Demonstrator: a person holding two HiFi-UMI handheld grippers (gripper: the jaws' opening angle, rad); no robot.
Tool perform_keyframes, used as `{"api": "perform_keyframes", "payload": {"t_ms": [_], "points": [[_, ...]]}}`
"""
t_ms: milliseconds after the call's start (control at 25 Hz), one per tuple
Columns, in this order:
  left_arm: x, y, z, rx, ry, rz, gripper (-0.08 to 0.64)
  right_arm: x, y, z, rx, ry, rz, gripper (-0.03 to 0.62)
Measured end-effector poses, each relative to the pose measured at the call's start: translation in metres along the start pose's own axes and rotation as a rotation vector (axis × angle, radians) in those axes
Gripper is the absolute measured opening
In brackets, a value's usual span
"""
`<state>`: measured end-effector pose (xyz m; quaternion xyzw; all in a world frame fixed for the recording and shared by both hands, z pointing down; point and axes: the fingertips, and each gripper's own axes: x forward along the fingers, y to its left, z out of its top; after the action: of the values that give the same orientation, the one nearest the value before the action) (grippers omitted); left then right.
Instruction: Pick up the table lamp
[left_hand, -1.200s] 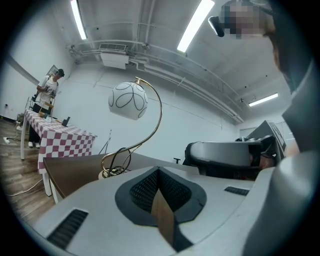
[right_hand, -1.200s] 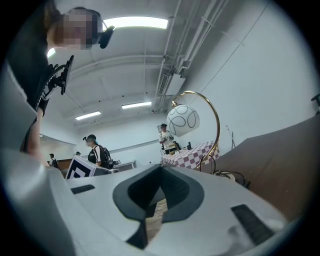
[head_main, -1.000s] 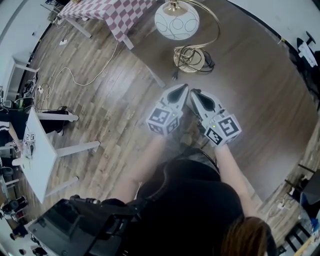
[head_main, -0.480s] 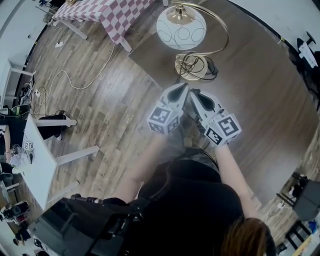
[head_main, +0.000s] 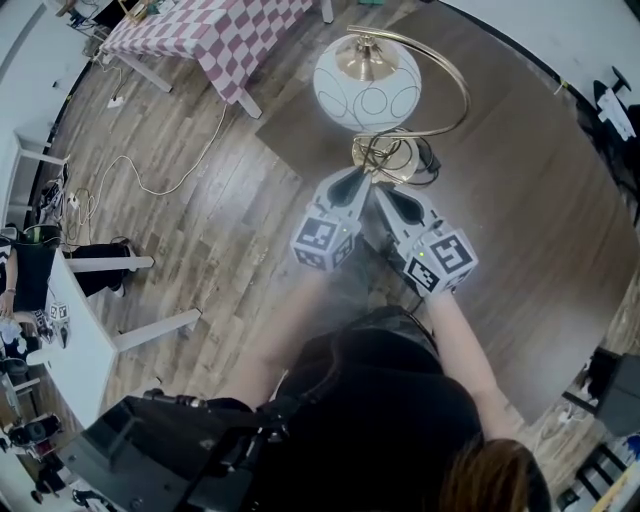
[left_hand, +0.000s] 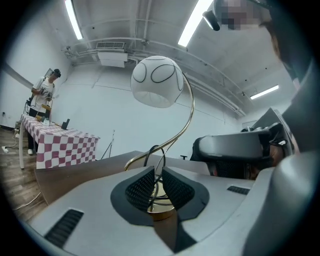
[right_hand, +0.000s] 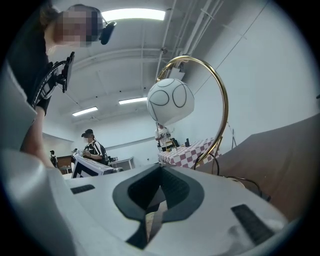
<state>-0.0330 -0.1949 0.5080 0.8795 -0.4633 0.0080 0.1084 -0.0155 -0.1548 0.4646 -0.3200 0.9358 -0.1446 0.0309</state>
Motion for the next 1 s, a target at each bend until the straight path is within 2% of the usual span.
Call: {"api": "perform_keyframes", "payload": {"t_ms": [400,480,560,1000], "points": [[0.019,0.049,-0.012,0.001,0.014,0.089,0.051,0.018,-0.023,-0.014,0.017,0.040,-0.024,0.003],[0.023,0.054,-0.015,0.007,0.021,0.090,0.052,0.024,-0.024,-0.017,0.011,0.052,-0.020,0.003],[0.028,0.058,-0.017,0.011,0.030,0.088,0.087,0.029,-0.024,-0.019,0.010,0.061,-0.015,0.003],[0.056,0.065,-0.014,0.026,0.018,0.070,0.089,0.036,-0.031,-0.029,0.035,0.077,-0.016,0.003]]}}
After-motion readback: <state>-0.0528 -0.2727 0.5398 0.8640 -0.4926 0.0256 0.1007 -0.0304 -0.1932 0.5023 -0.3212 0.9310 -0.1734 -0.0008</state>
